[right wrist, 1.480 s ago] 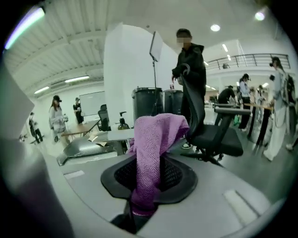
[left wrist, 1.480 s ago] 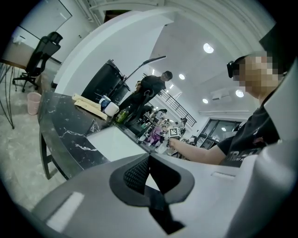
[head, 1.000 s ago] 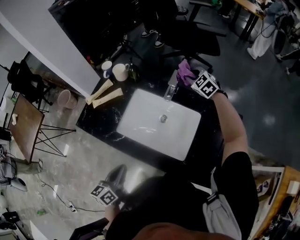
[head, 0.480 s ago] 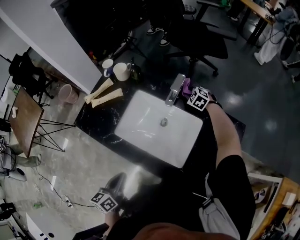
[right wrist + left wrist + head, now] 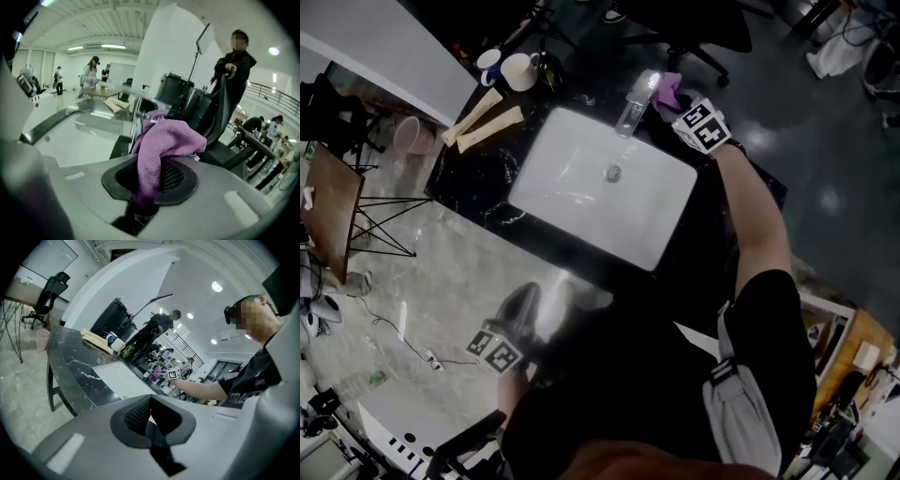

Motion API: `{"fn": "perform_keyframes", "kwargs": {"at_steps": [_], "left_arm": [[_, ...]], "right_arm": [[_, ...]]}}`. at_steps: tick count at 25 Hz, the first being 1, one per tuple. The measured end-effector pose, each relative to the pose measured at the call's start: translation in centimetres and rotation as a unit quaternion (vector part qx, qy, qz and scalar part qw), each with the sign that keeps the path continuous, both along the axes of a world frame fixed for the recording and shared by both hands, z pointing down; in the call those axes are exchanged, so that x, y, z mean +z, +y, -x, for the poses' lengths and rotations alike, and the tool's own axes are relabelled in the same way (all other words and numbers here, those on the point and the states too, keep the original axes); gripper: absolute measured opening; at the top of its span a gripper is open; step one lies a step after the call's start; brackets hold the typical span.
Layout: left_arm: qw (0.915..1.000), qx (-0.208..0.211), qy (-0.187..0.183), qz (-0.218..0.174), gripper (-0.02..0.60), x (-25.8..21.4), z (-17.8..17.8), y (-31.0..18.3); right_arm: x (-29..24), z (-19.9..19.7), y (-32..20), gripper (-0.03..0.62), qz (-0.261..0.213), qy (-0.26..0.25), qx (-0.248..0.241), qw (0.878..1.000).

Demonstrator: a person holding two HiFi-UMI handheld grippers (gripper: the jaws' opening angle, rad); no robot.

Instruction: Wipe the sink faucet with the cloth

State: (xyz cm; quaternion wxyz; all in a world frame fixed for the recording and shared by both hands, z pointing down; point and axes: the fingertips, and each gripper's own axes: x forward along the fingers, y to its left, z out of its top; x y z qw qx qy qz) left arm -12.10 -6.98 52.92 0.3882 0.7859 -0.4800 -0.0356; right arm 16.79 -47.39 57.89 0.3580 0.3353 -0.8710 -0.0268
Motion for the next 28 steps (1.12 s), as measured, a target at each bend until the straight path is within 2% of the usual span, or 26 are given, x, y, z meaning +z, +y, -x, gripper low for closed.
{"fn": "perform_keyframes", "kwargs": {"at_steps": [3, 5, 7, 10, 14, 17, 21, 23, 26, 28], "left_arm": [[0.9998, 0.017, 0.01, 0.005, 0.0, 0.2, -0.5, 1.5], [0.9994, 0.028, 0.018, -0.009, 0.0, -0.3, -0.4, 1.5], [0.9989, 0.036, 0.016, -0.026, 0.0, -1.2, 0.4, 1.0], [0.9978, 0.049, 0.023, -0.039, 0.0, -1.9, 1.5, 1.1], [0.9951, 0.075, 0.03, -0.058, 0.0, -3.1, 2.7, 0.8], [0.9909, 0.105, 0.035, -0.077, 0.0, -4.3, 2.8, -0.2], [0.9788, 0.158, 0.052, -0.12, 0.017, -7.7, 2.0, -2.8], [0.9708, 0.187, 0.063, -0.136, 0.079, -9.2, 1.2, -3.5], [0.9587, 0.228, 0.067, -0.155, 0.159, -10.7, -0.6, -3.8], [0.9515, 0.257, 0.064, -0.156, 0.209, -10.8, -2.1, -3.1]], "right_arm": [[-2.3, 0.2, 2.5, 0.094, -0.009, -0.039, 0.012, 0.999], [-3.9, -0.1, 3.5, 0.094, -0.01, -0.064, 0.028, 0.998], [-6.1, 0.0, 3.9, 0.094, -0.011, -0.119, 0.058, 0.991], [-9.2, 0.5, 6.2, 0.094, 0.0, -0.231, 0.099, 0.968], [-13.7, 3.6, 11.5, 0.094, 0.011, -0.34, 0.099, 0.935], [-16.5, 7.4, 17.1, 0.094, 0.024, -0.394, 0.078, 0.916], [-17.1, 13.8, 25.4, 0.094, 0.059, -0.433, 0.05, 0.898], [-15.7, 17.2, 29.7, 0.094, 0.077, -0.419, 0.037, 0.904], [-13.2, 20.9, 35.0, 0.094, 0.066, -0.338, 0.026, 0.939], [-12.1, 22.3, 37.4, 0.094, 0.053, -0.289, 0.033, 0.955]]}}
